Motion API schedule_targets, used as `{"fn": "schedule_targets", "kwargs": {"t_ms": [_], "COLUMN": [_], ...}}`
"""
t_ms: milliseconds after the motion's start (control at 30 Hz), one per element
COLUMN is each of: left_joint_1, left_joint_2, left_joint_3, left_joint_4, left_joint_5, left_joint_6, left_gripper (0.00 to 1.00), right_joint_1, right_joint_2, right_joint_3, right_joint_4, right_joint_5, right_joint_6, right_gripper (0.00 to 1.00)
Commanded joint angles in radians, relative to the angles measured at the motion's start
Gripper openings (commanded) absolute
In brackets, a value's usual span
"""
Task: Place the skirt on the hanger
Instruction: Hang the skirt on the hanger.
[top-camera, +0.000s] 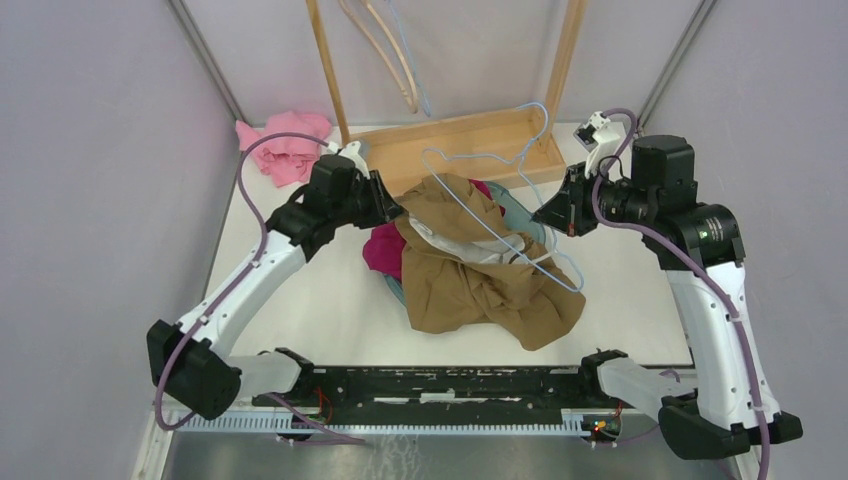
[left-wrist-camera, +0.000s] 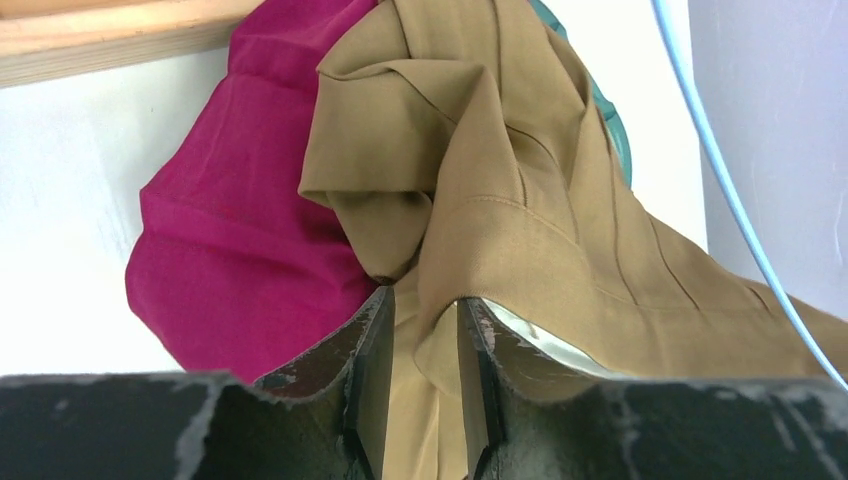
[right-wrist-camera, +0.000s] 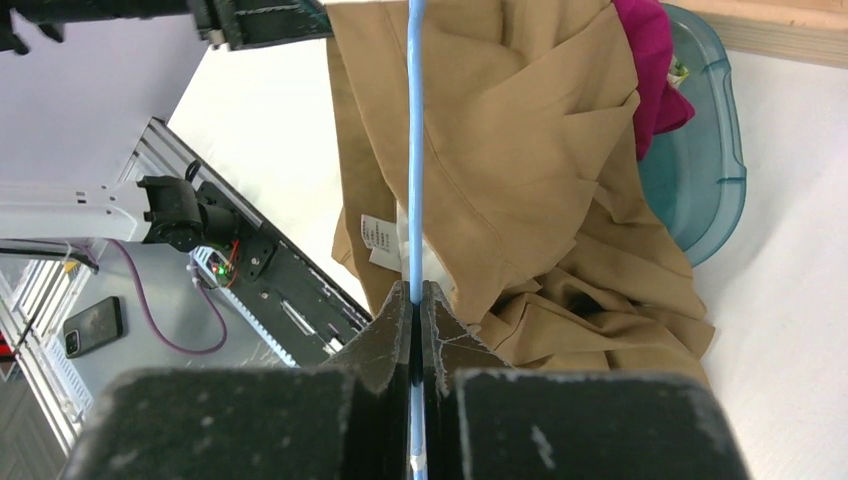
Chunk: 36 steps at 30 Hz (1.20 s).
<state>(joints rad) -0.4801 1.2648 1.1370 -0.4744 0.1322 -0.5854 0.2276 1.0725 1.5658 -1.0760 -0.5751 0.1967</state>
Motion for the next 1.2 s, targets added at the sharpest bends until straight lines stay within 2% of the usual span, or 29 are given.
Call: {"fn": "schedule_targets", "kwargs": {"t_ms": [0, 167, 400, 567, 867, 1067, 1167], "left_joint_1": [-0.022, -0.045, -0.085, -0.121, -0.132, -0.133, -0.132], "left_joint_2": [-0.108, -0.143, -0.167, -0.186, -0.266, -0.22, -0.174], "left_joint_3": [0.042, 0.101, 0.082, 0.052, -0.04, -0.142, -0.162], "left_joint_4": [-0.055, -0.131, -0.165, -0.208, -0.204, -0.123, -0.068], "left_joint_5": [-0.03, -0.026, 0.09, 0.115, 0.156, 0.172, 0.19], "left_joint_6": [0.044, 0.062, 0.039, 0.034, -0.019, -0.035, -0.044], "left_gripper": [0.37, 0.36, 0.25, 0.21, 0.26, 0.29, 0.41], "right_joint_1": [0.006, 0.005, 0.005, 0.005, 0.004, 0.005, 0.006], "right_joint_2": [0.005, 0.017, 0.033, 0.035, 0.037, 0.032, 0.029], "right_joint_3": [0.014, 0.015, 0.029, 0.033, 0.042, 0.026, 0.022], "right_joint_4": [0.082, 0.094, 0.092, 0.081, 0.072, 0.086, 0.088], "right_joint_5": [0.024, 0.036, 0.041, 0.044, 0.048, 0.04, 0.039], "right_joint_6": [0.001, 0.007, 0.007, 0.0, -0.006, 0.002, 0.003], "right_gripper": [0.01, 0.01, 0.01, 0.01, 0.01, 0.01, 0.01]}}
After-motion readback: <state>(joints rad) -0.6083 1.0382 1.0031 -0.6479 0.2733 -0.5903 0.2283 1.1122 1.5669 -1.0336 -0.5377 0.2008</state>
